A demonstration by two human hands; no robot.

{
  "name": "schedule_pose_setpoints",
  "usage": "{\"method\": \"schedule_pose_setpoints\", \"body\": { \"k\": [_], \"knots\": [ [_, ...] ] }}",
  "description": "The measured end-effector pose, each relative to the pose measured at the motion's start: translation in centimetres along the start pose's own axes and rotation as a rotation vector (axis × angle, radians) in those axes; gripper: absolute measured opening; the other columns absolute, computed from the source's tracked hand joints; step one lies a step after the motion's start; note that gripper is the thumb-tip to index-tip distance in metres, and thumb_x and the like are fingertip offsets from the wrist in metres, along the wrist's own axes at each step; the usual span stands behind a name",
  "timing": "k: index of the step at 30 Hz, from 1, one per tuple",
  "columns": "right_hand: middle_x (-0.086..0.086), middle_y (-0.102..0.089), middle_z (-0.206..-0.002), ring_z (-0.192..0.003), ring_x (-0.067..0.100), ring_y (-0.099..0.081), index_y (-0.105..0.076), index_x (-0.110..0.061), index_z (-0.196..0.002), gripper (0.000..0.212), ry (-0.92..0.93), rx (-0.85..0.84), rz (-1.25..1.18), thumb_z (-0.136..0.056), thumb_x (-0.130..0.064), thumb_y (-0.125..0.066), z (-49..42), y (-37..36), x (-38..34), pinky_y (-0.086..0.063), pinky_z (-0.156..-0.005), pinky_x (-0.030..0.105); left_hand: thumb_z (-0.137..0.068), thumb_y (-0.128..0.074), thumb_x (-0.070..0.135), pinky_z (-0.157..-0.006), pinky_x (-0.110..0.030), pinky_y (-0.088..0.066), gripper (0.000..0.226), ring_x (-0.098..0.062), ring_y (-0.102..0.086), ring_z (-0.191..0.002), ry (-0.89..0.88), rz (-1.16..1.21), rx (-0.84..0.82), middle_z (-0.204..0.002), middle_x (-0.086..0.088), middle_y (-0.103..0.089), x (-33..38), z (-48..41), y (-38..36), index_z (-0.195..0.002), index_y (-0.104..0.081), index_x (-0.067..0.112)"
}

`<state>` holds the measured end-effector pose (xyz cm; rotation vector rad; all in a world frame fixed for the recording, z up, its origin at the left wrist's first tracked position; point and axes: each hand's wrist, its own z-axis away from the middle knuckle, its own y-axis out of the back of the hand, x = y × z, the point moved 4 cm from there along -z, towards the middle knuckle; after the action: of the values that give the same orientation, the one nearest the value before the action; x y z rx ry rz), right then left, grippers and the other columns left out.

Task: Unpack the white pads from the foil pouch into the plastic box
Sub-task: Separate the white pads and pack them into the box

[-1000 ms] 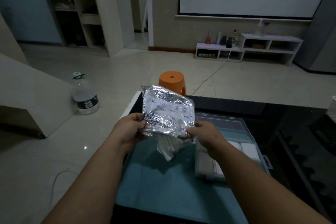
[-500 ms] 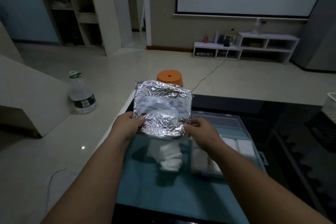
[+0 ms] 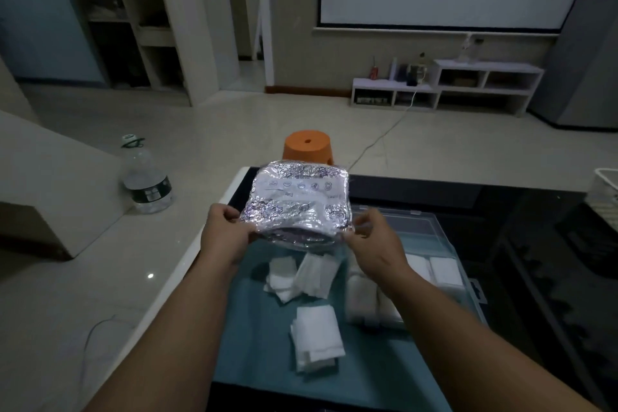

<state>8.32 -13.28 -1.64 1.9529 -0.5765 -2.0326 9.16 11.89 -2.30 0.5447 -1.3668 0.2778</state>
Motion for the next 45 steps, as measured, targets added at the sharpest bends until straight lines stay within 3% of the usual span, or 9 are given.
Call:
{"method": "schedule_pose_setpoints", "body": {
  "k": [6, 12, 16, 19, 25, 32, 35, 41, 45],
  "knots": [
    [-0.003, -0.055, -0.114, -0.089, 0.016, -0.056, -0.056, -0.03, -0.132, 0.043, 0.046, -0.179, 0.147, -0.095, -0.008, -0.049, 0.2, -0.8, 0.2, -0.046, -0.064, 0.023, -0.084, -0.063, -0.003, -0.092, -0.04, -0.053, 0.03, -0.025, -0.066, -0.09, 0.026, 0.057, -0.163, -0.106, -0.013, -0.069, -0.7, -0.6, -1.2, -0.113, -0.068, 0.006],
    [-0.003, -0.052, -0.137, -0.121, 0.024, -0.049, -0.06, -0.028, -0.125, 0.033, 0.109, -0.115, 0.464, -0.093, -0.024, -0.056, 0.1, -1.2, 0.3, -0.04, -0.103, 0.043, -0.083, -0.063, -0.005, -0.066, -0.027, -0.05, 0.015, -0.016, -0.062, -0.066, 0.167, 0.067, -0.237, -0.071, -0.001, -0.071, -1.6, -0.4, -1.3, -0.094, -0.07, 0.004],
    [-0.001, -0.06, -0.121, -0.112, 0.024, -0.053, -0.068, -0.026, -0.111, 0.023, 0.188, -0.046, 0.546, -0.091, -0.025, -0.056, 0.4, -1.1, -0.5, -0.043, -0.098, 0.04, -0.083, -0.068, 0.009, -0.074, -0.029, -0.044, 0.026, -0.022, -0.058, -0.089, 0.141, -0.011, -0.096, -0.111, -0.009, -0.067, -1.6, -0.8, -0.4, -0.109, -0.067, 0.011],
    [0.0, -0.069, -0.106, -0.102, 0.024, -0.06, -0.071, -0.025, -0.099, 0.018, 0.199, -0.123, 0.546, -0.09, -0.021, -0.056, 0.9, -1.9, -0.8, -0.049, -0.09, 0.035, -0.079, -0.069, 0.016, -0.067, -0.031, -0.047, 0.003, -0.022, -0.06, -0.076, -0.007, -0.233, -0.023, -0.09, -0.007, -0.07, -0.6, 0.1, -0.2, -0.077, -0.067, 0.016],
    [-0.004, -0.068, -0.117, -0.118, 0.023, -0.051, -0.069, -0.032, -0.111, 0.031, 0.245, -0.207, 0.779, -0.09, -0.016, -0.054, 1.1, -2.9, -0.2, -0.034, -0.093, 0.032, -0.079, -0.069, 0.043, -0.066, -0.027, -0.048, 0.027, -0.019, -0.065, -0.072, -0.183, -0.696, -0.281, -0.075, 0.0, -0.07, 0.2, 2.9, -3.3, -0.064, -0.065, 0.021],
    [0.001, -0.068, -0.113, -0.112, 0.024, -0.055, -0.069, -0.029, -0.109, 0.03, 0.194, -0.162, 0.711, -0.09, -0.011, -0.052, 1.0, -1.3, -0.9, -0.041, -0.097, 0.034, -0.062, -0.055, 0.081, -0.075, -0.032, -0.048, 0.077, -0.026, -0.065, -0.1, -0.251, -1.022, -0.301, -0.109, -0.006, -0.069, -2.1, 5.3, -6.5, -0.104, -0.068, 0.018],
    [0.002, -0.068, -0.115, -0.111, 0.025, -0.056, -0.068, -0.03, -0.112, 0.034, 0.171, -0.172, 0.715, -0.089, -0.009, -0.052, 0.8, -1.0, -0.9, -0.041, -0.095, 0.033, -0.067, -0.063, 0.065, -0.084, -0.032, -0.05, 0.068, -0.026, -0.062, -0.107, -0.285, -1.065, -0.285, -0.118, -0.007, -0.065, -2.1, 6.2, -7.1, -0.113, -0.065, 0.015],
    [0.001, -0.068, -0.114, -0.102, 0.021, -0.06, -0.066, -0.025, -0.112, 0.026, 0.111, -0.084, 0.456, -0.093, -0.016, -0.052, 0.3, 0.0, -0.5, -0.046, -0.086, 0.031, -0.077, -0.074, 0.028, -0.055, -0.026, -0.042, 0.019, -0.018, -0.062, -0.071, -0.145, -0.619, -0.378, -0.088, -0.008, -0.068, -0.1, 6.0, -7.0, -0.079, -0.059, 0.017],
    [0.002, -0.068, -0.102, -0.089, 0.017, -0.063, -0.063, -0.019, -0.104, 0.022, -0.007, -0.078, 0.03, -0.095, -0.038, -0.056, 0.5, 0.4, -0.3, -0.053, -0.079, 0.035, -0.084, -0.071, 0.012, -0.049, -0.021, -0.047, 0.006, -0.014, -0.059, -0.057, 0.021, -0.137, -0.461, -0.073, -0.005, -0.067, 1.1, 6.4, -6.1, -0.087, -0.067, 0.009]
  ]
}}
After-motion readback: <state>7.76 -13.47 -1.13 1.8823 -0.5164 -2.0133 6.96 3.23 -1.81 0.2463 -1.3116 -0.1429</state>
